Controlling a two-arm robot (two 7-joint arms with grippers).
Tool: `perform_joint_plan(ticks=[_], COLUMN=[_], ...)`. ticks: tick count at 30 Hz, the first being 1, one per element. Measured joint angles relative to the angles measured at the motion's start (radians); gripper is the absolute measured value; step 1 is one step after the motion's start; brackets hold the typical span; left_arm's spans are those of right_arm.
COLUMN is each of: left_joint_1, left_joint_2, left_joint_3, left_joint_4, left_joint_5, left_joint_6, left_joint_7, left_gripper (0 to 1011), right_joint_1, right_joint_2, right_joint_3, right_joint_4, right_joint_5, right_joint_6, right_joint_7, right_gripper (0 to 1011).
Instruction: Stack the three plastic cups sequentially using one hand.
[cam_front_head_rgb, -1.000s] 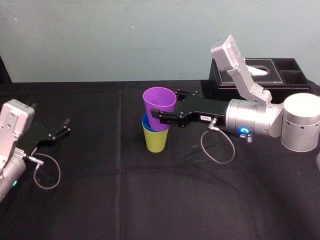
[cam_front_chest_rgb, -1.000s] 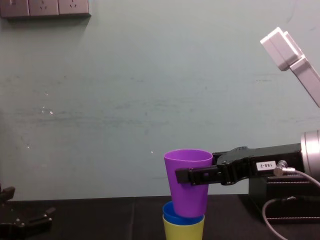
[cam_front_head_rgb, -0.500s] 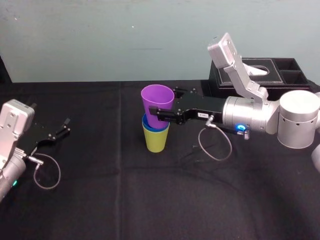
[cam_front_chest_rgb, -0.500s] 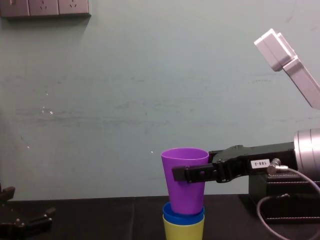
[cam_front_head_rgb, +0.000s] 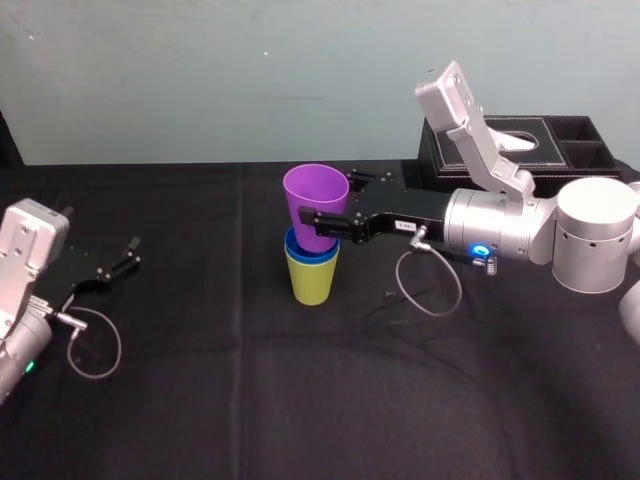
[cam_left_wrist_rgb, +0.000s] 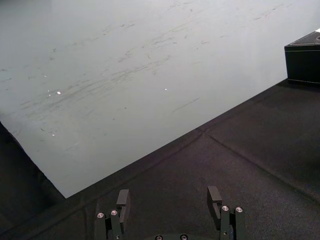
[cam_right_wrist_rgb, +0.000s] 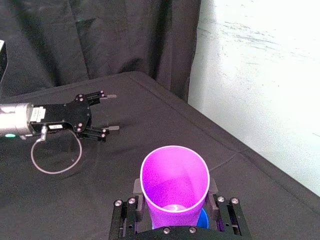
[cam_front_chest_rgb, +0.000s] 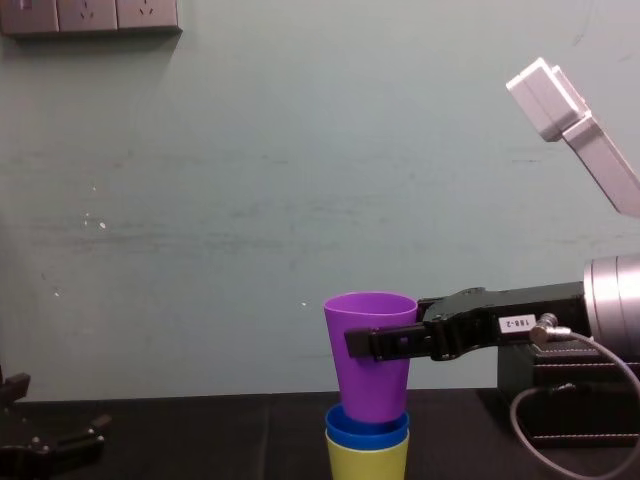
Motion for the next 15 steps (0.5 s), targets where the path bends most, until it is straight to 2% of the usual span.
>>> perform_joint_plan(ticks=[15], left_joint_1=[0.0], left_joint_2=[0.0], left_joint_3=[0.0], left_joint_4=[0.0], left_joint_5=[0.0], left_joint_6=[0.0], left_joint_7=[0.0], left_gripper=[1010], right_joint_1=[0.009], right_joint_2=[-0.014], right_joint_3=[-0.001], right_joint_4=[0.03], right_joint_5=[-0.006], right_joint_6=[-0.01], right_joint_7=[0.01], right_gripper=[723])
